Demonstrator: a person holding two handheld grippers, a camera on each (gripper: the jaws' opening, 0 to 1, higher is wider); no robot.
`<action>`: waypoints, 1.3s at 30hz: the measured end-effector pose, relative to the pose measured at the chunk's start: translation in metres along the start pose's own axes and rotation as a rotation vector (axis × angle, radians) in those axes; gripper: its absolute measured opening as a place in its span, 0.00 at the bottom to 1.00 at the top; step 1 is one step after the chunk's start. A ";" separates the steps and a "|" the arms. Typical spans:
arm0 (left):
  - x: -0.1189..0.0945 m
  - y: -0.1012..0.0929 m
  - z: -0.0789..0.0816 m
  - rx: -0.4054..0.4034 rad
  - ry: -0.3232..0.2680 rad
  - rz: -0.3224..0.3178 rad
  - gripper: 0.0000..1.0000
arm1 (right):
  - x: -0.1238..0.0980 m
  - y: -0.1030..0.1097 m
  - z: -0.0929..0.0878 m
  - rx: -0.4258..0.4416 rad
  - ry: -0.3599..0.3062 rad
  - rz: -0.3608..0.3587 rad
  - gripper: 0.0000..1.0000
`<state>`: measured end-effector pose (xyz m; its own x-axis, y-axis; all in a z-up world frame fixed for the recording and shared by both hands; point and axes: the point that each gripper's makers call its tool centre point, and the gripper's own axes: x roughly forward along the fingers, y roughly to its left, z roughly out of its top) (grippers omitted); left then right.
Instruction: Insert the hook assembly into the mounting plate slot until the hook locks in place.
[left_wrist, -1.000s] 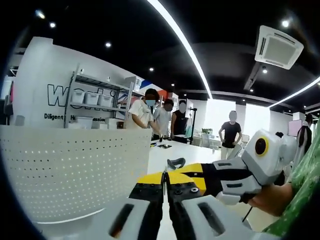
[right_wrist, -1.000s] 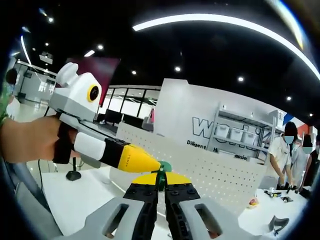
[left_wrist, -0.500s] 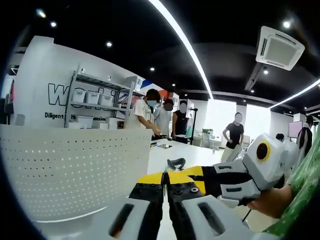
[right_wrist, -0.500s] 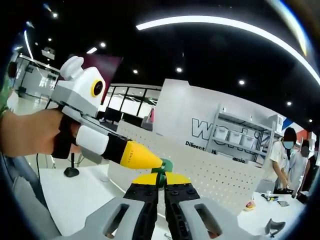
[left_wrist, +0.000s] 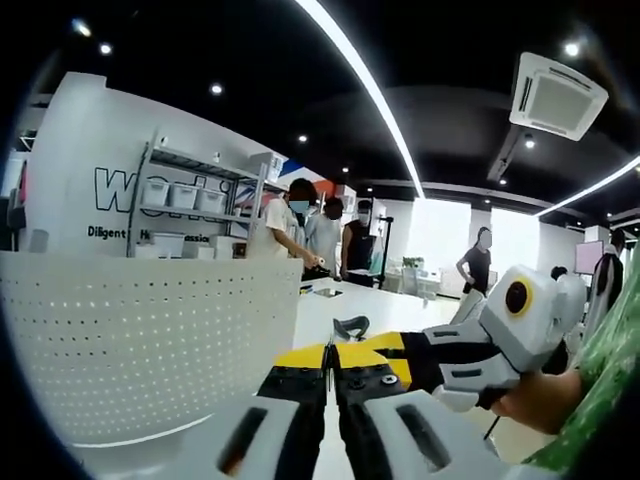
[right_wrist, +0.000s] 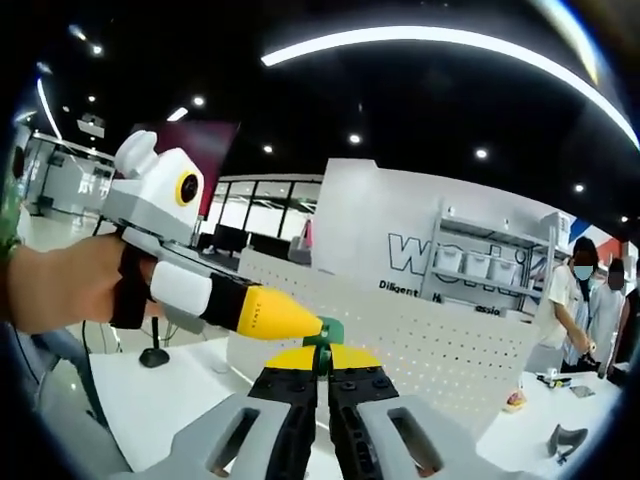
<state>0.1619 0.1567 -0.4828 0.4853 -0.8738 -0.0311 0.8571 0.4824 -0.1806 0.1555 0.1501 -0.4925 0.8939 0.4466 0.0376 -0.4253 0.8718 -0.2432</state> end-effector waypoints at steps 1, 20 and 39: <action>0.000 0.000 0.001 -0.010 -0.008 -0.007 0.02 | 0.000 0.000 0.000 0.001 -0.002 0.000 0.01; -0.013 0.013 0.005 0.058 -0.012 0.011 0.06 | -0.003 -0.004 0.001 0.020 -0.003 -0.007 0.01; -0.006 0.009 -0.004 0.071 0.020 -0.019 0.02 | -0.002 0.009 0.008 0.059 -0.020 0.050 0.01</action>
<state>0.1656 0.1663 -0.4881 0.4656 -0.8837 -0.0480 0.8767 0.4680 -0.1116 0.1490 0.1592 -0.4874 0.8685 0.4936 0.0459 -0.4778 0.8582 -0.1877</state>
